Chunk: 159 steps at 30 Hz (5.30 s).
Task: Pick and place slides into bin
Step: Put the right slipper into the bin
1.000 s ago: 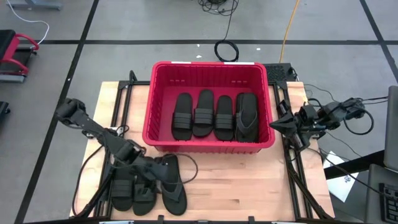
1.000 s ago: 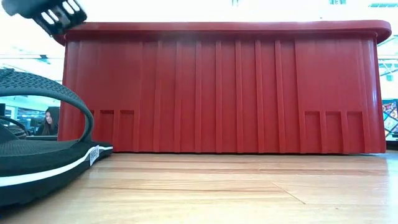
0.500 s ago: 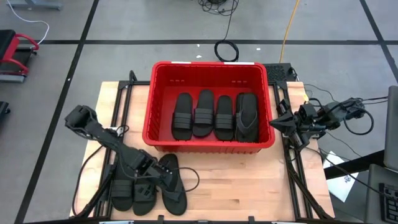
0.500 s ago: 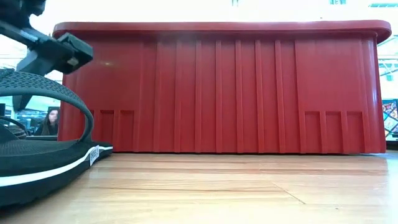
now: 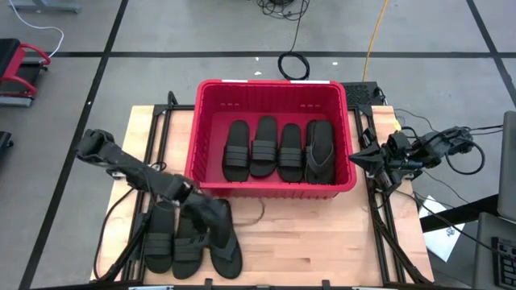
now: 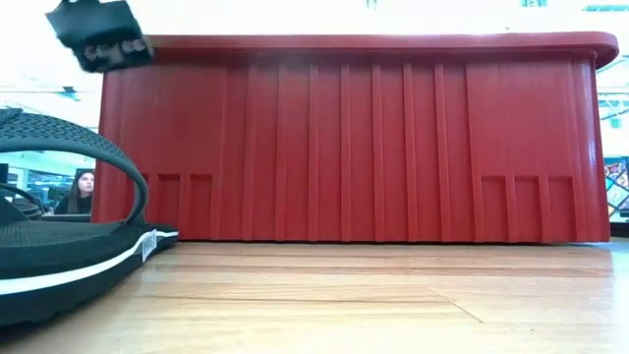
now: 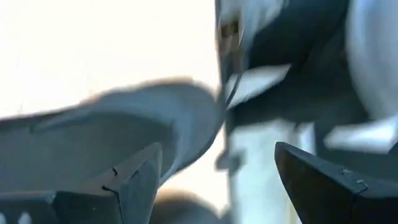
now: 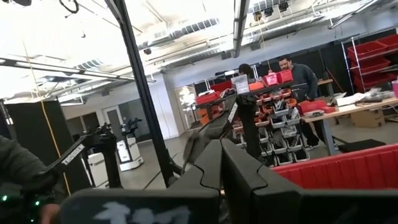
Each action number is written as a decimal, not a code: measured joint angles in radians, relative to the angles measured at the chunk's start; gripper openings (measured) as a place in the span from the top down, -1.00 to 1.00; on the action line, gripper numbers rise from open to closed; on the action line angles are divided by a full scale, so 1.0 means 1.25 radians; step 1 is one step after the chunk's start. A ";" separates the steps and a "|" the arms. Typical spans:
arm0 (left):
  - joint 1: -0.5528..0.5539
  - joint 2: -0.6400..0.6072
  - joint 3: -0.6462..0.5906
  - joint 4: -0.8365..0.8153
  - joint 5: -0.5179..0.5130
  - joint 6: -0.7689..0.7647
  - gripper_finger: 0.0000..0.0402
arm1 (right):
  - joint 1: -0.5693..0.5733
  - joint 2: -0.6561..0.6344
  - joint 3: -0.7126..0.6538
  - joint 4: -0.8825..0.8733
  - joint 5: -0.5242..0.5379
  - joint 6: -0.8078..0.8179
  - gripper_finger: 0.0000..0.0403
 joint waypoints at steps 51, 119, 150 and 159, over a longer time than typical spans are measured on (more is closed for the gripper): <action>-0.076 0.159 0.000 0.093 -0.295 -0.792 -0.53 | 0.000 -0.012 0.001 0.107 -0.085 -0.021 1.00; 0.559 0.424 0.791 -0.155 -0.036 -0.001 1.00 | -0.001 -0.068 0.000 -0.185 0.071 -0.222 1.00; 0.593 0.711 0.979 -0.267 0.017 0.143 1.00 | -0.001 -0.085 0.000 -0.222 0.156 -0.174 1.00; 0.588 0.710 0.979 -0.250 -0.025 0.120 1.00 | -0.001 -0.084 0.000 -0.222 0.215 -0.182 1.00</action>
